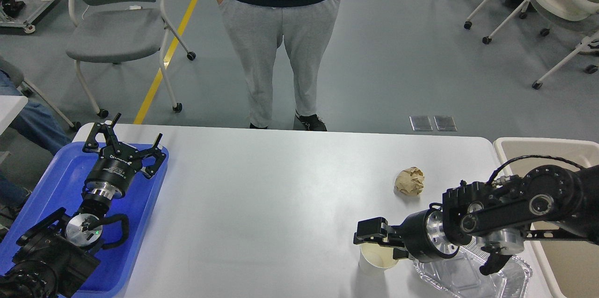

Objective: Tidy desktop
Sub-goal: 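Close the right gripper around the white paper cup rim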

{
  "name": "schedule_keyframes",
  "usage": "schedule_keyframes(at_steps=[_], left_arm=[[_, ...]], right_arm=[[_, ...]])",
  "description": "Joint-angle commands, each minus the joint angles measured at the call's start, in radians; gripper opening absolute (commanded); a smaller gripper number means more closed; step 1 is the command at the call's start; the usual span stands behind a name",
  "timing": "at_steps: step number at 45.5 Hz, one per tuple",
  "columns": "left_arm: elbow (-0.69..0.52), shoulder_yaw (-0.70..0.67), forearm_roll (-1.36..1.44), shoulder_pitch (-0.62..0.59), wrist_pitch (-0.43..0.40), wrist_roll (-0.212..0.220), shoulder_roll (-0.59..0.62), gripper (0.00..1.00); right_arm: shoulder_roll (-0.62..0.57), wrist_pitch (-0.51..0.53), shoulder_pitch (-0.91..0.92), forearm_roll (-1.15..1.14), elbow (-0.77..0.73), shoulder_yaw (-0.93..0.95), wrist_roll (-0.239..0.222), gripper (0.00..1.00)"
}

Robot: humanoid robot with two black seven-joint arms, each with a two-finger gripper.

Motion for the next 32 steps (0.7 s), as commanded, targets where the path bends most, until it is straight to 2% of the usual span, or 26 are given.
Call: schedule_keyframes(at_steps=[1,18,32], left_arm=[[0.000,0.000,0.000,0.000,0.000,0.000,0.002,1.00],[0.000,0.000,0.000,0.000,0.000,0.000,0.002,1.00],[0.000,0.000,0.000,0.000,0.000,0.000,0.002,1.00]], right_arm=[[-0.005,-0.008,0.006,-0.015,-0.001,-0.024,0.001,1.00],[-0.027,0.000,0.119,-0.007,0.037,-0.053,0.001,1.00],[-0.024,-0.011,0.069,-0.044,0.010,-0.097,0.001,1.00]])
